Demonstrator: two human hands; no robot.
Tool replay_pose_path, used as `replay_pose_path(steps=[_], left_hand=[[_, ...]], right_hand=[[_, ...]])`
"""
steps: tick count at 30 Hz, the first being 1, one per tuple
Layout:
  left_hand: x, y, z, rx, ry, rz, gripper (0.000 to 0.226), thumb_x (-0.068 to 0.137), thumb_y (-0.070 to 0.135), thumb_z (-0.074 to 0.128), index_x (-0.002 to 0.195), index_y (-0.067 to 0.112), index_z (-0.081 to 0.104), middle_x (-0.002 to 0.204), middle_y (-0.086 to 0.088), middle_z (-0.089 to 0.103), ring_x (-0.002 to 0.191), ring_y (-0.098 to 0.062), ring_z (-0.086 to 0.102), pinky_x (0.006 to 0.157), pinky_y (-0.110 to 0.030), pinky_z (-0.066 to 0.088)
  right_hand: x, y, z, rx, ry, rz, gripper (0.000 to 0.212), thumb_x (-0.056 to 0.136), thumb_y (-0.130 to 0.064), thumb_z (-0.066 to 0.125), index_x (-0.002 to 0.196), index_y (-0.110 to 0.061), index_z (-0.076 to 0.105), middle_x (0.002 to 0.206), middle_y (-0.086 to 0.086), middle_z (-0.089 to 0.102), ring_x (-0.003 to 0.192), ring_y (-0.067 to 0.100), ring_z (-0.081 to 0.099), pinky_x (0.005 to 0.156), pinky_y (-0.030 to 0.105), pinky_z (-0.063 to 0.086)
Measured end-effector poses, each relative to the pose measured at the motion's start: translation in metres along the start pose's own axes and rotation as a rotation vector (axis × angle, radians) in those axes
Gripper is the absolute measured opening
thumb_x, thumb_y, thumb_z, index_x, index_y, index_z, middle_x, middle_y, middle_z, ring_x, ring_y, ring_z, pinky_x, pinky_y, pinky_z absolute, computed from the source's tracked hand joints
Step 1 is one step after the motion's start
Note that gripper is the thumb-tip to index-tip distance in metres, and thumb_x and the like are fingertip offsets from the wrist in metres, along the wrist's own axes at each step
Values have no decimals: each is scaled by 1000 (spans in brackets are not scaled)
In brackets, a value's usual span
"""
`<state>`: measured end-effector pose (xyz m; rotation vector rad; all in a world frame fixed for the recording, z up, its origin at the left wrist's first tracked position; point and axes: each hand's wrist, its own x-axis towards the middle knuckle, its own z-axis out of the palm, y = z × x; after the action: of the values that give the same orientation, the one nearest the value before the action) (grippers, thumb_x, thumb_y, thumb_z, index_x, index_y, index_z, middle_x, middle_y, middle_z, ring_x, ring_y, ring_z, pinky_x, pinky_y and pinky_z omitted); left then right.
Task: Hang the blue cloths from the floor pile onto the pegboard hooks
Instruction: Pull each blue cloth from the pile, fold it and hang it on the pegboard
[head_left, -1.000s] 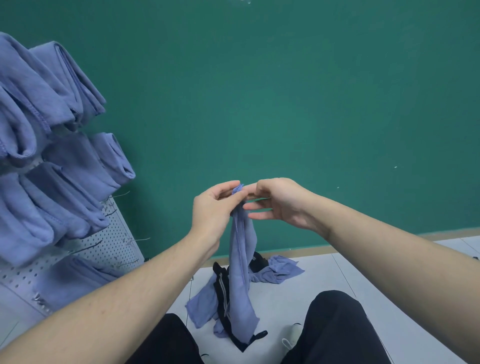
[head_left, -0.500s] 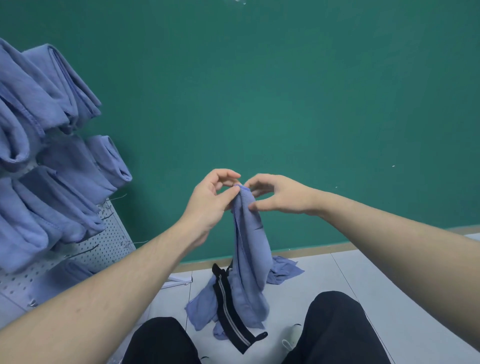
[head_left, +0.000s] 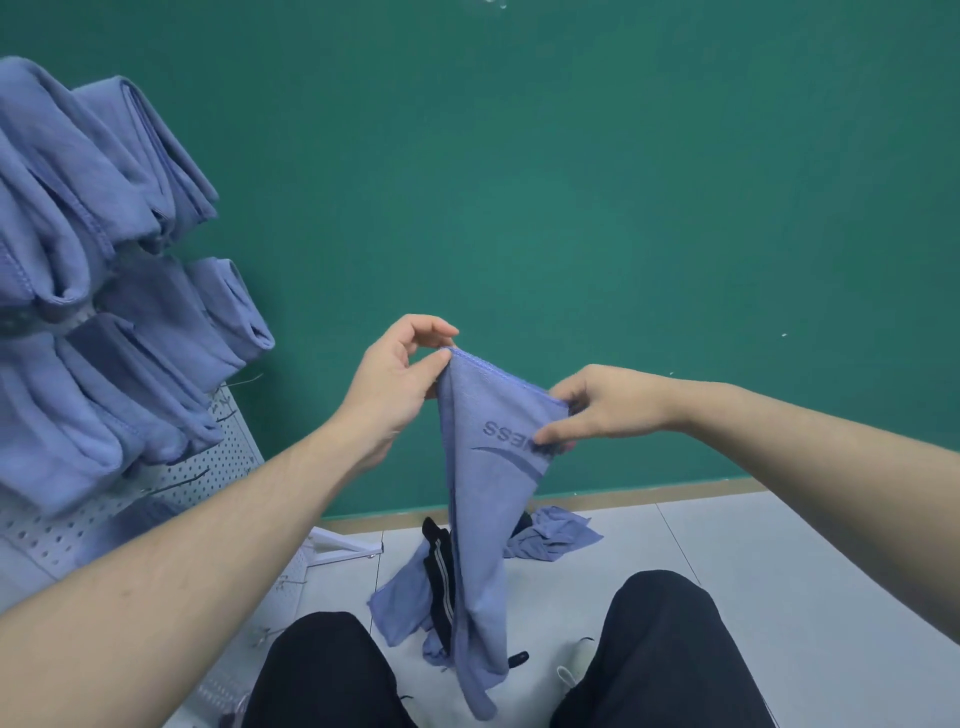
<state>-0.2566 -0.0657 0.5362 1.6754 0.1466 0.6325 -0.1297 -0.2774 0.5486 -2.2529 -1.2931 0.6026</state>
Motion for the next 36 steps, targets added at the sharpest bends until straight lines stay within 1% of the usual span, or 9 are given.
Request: replay_pose_path(steps=[3, 7, 12, 16, 20, 24, 27, 31, 36], left_hand=[[0, -2, -9, 83, 16, 17, 29, 98, 0, 55, 95, 27, 63, 101, 3, 62, 81, -5, 58, 68, -21, 51], [-1, 7, -9, 87, 63, 37, 26, 98, 0, 54, 94, 25, 62, 100, 7, 61, 74, -1, 58, 65, -23, 52], [-1, 33, -11, 83, 107, 80, 24, 99, 1, 53, 94, 24, 60, 100, 10, 60, 69, 3, 58, 65, -23, 54], [0, 45, -16, 10, 129, 49, 25, 98, 2, 54, 94, 26, 60, 96, 9, 61, 72, -4, 56, 63, -22, 47], [-4, 59, -11, -365, 57, -135, 17, 98, 8, 58, 110, 19, 57, 80, 1, 66, 61, -8, 61, 61, -23, 50], [-23, 48, 8, -543, -229, -382, 51, 89, 44, 58, 130, 13, 63, 126, -8, 70, 113, -18, 68, 97, -36, 54], [-40, 25, 19, -412, -294, -494, 43, 87, 38, 63, 123, 14, 68, 125, -7, 71, 112, -21, 65, 106, -45, 45], [-45, 9, 25, -419, -170, -427, 28, 97, 18, 61, 125, 16, 65, 120, -4, 73, 108, -19, 69, 95, -41, 51], [-46, 4, 24, -397, -64, -392, 20, 102, 20, 56, 119, 22, 65, 114, 4, 75, 103, -11, 71, 85, -32, 55]], right_hand=[[-7, -3, -14, 43, 167, -59, 21, 91, -34, 73, 78, -19, 66, 74, -18, 68, 68, 7, 59, 73, 26, 50], [-4, -13, -22, 157, 310, -153, 33, 88, -17, 77, 76, -18, 46, 67, -11, 55, 62, 8, 47, 62, 27, 42], [-4, -36, -31, 541, 342, -29, 39, 90, -8, 74, 118, -18, 49, 89, 5, 74, 74, 16, 66, 73, 32, 59], [-9, -48, -37, 642, 247, 85, 9, 94, -20, 69, 92, -13, 73, 81, 0, 72, 75, 17, 65, 79, 33, 59], [-5, -64, -39, 726, 397, 34, 21, 103, -27, 51, 113, -19, 67, 98, -3, 74, 82, 15, 69, 74, 33, 58], [3, -75, -34, 730, 488, 15, 23, 104, -30, 46, 119, -23, 62, 113, -2, 73, 96, 14, 70, 81, 36, 58], [11, -74, -28, 685, 533, 62, 18, 103, -30, 45, 106, -20, 59, 106, 1, 70, 93, 18, 68, 82, 36, 56], [19, -60, -19, 743, 568, 137, 15, 102, -29, 50, 102, -17, 60, 107, 5, 70, 89, 18, 69, 79, 31, 56], [15, -40, 14, 1063, 453, 202, 59, 91, -57, 62, 122, -7, 67, 116, 10, 74, 106, 26, 72, 96, 40, 54]])
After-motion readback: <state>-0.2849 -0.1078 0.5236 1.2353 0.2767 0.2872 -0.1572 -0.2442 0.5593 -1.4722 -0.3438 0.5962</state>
